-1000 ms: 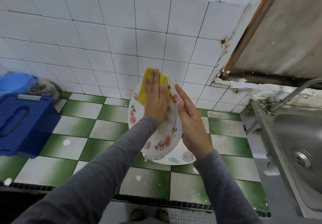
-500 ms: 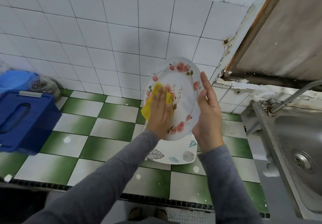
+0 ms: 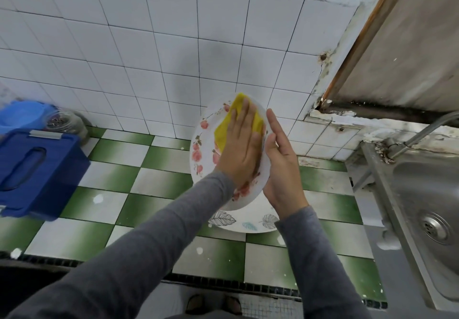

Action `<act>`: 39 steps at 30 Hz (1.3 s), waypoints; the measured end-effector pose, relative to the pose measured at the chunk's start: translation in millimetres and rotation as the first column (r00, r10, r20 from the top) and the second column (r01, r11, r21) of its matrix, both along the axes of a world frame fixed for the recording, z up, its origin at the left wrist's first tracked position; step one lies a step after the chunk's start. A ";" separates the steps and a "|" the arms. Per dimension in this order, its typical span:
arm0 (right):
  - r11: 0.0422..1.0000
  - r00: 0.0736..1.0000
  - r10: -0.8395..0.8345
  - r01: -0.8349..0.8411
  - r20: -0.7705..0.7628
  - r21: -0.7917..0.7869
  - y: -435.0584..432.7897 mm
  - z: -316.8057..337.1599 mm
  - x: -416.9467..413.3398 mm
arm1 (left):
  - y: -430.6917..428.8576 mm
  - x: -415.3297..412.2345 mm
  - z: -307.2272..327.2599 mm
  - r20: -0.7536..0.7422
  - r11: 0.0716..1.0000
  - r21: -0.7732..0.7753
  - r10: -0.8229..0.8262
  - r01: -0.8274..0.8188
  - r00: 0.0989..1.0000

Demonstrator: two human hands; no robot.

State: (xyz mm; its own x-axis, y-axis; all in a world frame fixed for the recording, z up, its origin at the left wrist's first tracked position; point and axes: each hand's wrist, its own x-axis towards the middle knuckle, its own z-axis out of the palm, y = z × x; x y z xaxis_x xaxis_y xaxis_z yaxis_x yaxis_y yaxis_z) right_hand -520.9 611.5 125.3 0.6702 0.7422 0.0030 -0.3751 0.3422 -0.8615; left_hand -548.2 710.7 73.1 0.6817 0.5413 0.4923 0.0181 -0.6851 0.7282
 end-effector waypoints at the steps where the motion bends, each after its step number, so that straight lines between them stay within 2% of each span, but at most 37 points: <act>1: 1.000 1.000 0.004 -0.004 0.000 0.004 0.8 -1.6 1.6 | -1.2 -1.2 -3.4 0.009 0.999 0.034 -0.021 0.020 1.000; 4: 0.999 0.999 0.047 -0.047 -0.027 0.023 -0.7 -5.1 0.0 | 17.2 -2.1 -5.5 0.022 1.000 0.027 -0.012 0.011 1.000; 8: 0.996 0.998 0.049 -0.047 0.032 -0.071 3.1 -10.1 -6.4 | 19.5 -2.8 -0.2 0.031 0.979 -0.168 0.119 -0.113 0.992; 10: 0.998 1.000 0.015 -0.013 0.025 -0.062 8.2 -10.8 -3.9 | 2.2 -6.5 0.2 0.025 0.988 -0.148 0.052 -0.047 0.998; 14: 0.997 0.997 -0.076 0.075 -0.017 -0.035 10.2 -7.2 8.8 | -28.3 -24.0 -18.7 0.002 0.990 0.000 -0.144 0.144 0.990; 18: 0.990 0.989 -0.125 0.130 -0.083 0.055 7.3 1.5 19.7 | -20.5 -51.1 -54.3 -0.113 0.971 -0.057 -0.237 0.232 0.965; 21: 0.988 0.988 -0.109 0.120 -0.107 0.099 2.9 10.2 21.2 | 1.0 -55.7 -71.4 -0.156 0.989 -0.090 -0.132 0.119 0.979; 25: 0.992 0.984 -0.068 0.083 -0.164 0.089 -3.2 7.8 14.8 | 37.7 -34.9 -66.4 -0.239 0.978 -0.148 0.108 -0.146 0.965; 29: 0.998 0.985 -0.039 0.047 -0.169 0.044 1.4 -1.2 2.0 | 53.5 -11.9 -38.1 -0.211 0.930 -0.246 0.224 -0.273 0.952; 31: 1.000 0.986 -0.024 0.026 -0.166 0.009 5.4 -6.7 0.1 | 44.1 -3.9 -25.3 -0.142 0.952 -0.209 0.194 -0.221 0.971; 36: 0.998 0.991 -0.026 0.018 -0.135 -0.064 5.8 -16.8 6.3 | 4.9 -5.5 -26.2 -0.041 0.999 0.000 -0.034 0.034 0.999; 39: 1.000 0.985 0.003 -0.008 -0.175 -0.026 -1.3 -17.4 6.5 | 29.0 -6.6 -37.4 -0.073 0.994 0.100 -0.029 0.037 0.997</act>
State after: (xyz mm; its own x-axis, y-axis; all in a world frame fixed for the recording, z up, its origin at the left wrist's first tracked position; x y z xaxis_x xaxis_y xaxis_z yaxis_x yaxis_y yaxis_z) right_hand -514.4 610.2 107.9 0.6545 0.7441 -0.1337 -0.5225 0.3174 -0.7914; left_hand -554.8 739.7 35.7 0.7339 0.4676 0.4927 0.0438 -0.7564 0.6526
